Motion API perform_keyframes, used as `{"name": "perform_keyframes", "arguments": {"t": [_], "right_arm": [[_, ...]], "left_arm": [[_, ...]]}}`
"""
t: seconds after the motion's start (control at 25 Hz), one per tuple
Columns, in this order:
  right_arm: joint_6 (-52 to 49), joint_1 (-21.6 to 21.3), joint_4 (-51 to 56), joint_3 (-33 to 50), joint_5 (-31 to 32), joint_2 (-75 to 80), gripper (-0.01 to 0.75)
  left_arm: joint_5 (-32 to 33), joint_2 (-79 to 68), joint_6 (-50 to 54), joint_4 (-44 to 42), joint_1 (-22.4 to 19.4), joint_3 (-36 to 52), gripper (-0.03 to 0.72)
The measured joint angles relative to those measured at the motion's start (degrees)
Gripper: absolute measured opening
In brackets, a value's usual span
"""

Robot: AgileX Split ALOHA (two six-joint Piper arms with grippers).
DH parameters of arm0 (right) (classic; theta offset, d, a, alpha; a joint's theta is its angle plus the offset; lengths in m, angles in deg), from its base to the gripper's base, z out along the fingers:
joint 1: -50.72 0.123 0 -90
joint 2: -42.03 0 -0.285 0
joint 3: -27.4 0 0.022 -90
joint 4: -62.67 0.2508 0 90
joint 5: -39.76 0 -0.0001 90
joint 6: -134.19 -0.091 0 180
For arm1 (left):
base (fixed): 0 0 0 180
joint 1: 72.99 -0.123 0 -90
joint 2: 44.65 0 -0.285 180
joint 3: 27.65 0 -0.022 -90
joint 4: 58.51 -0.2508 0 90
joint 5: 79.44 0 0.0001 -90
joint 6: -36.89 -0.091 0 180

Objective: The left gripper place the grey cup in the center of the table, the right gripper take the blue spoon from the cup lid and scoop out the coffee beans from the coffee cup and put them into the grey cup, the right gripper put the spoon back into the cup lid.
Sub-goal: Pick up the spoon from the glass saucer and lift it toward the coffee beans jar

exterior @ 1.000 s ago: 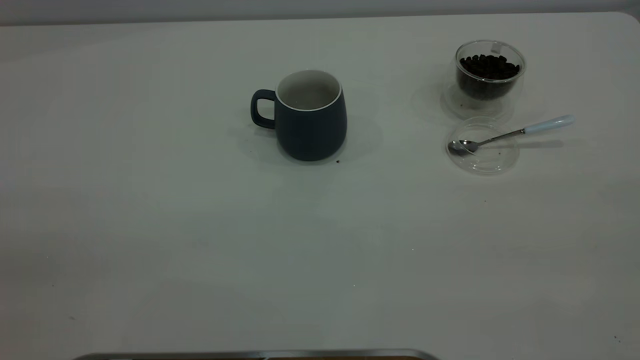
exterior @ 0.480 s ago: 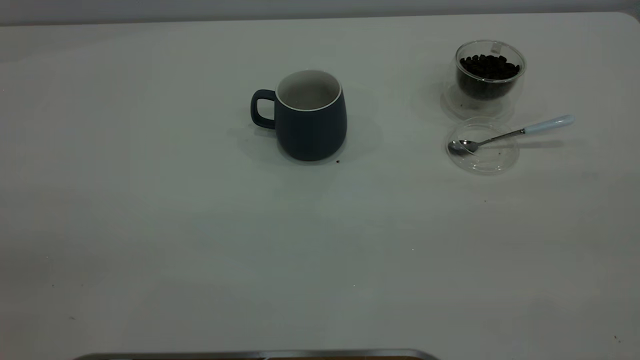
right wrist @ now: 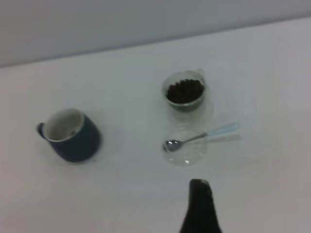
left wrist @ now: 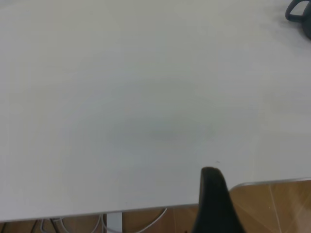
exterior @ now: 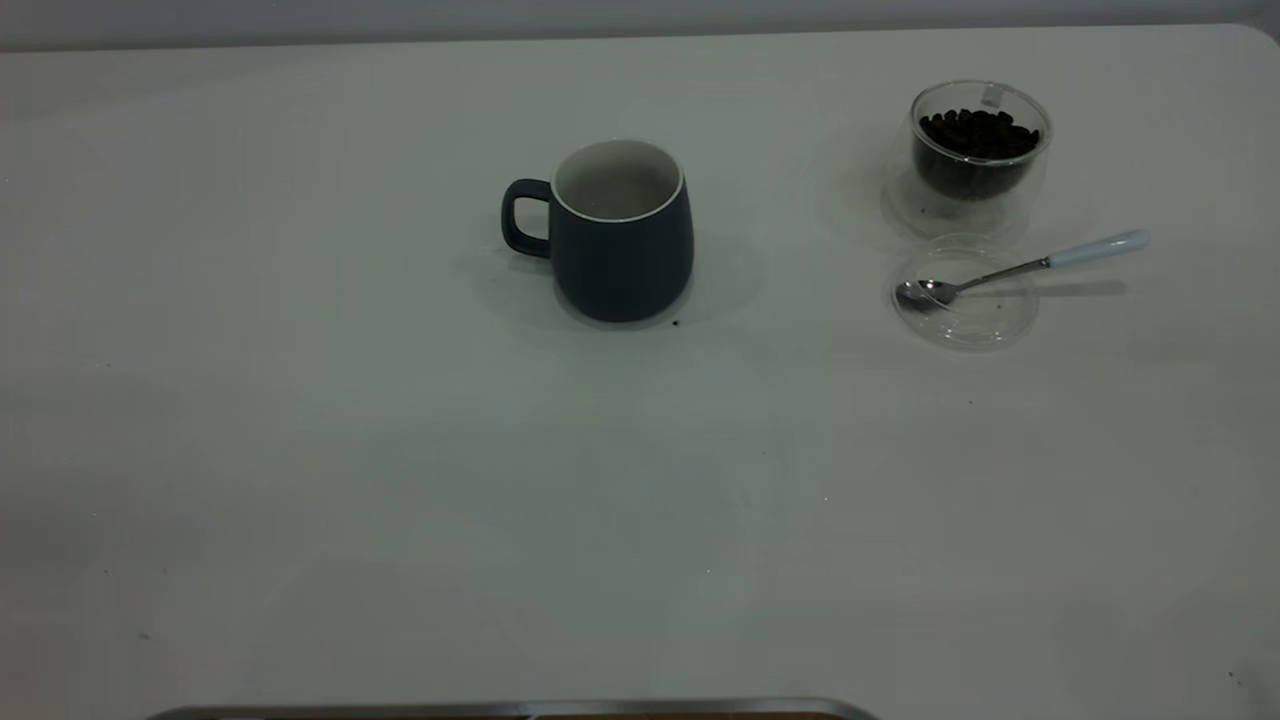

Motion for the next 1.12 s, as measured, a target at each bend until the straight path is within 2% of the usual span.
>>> {"name": "perform_keyframes", "arguments": {"t": [0.16,0.4,0.52,0.76,0.88,1.12], "right_arm": [[0.5,0.0,-1.9,0.0,-8.6,13.6,0.628],[3.4,0.0,-4.1,-0.6,-25.4,37.4,0.577],[6.2,0.0,-4.7,-3.3,-28.4,50.3,0.575],[14.4,-1.1,-4.9,-11.3,-29.1,67.9,0.575],[17.8,-5.2,-4.7,-14.8,-28.8,72.2,0.575],[22.0,-18.8,1.5,-22.9,-26.5,78.8,0.575]], "left_arm": [[0.0,0.0,0.0,0.0,0.0,0.0,0.555],[0.0,0.0,0.0,0.0,0.0,0.0,0.555],[0.0,0.0,0.0,0.0,0.0,0.0,0.555],[0.0,0.0,0.0,0.0,0.0,0.0,0.555],[0.0,0.0,0.0,0.1,0.0,0.0,0.555],[0.0,0.0,0.0,0.0,0.0,0.0,0.555]]}}
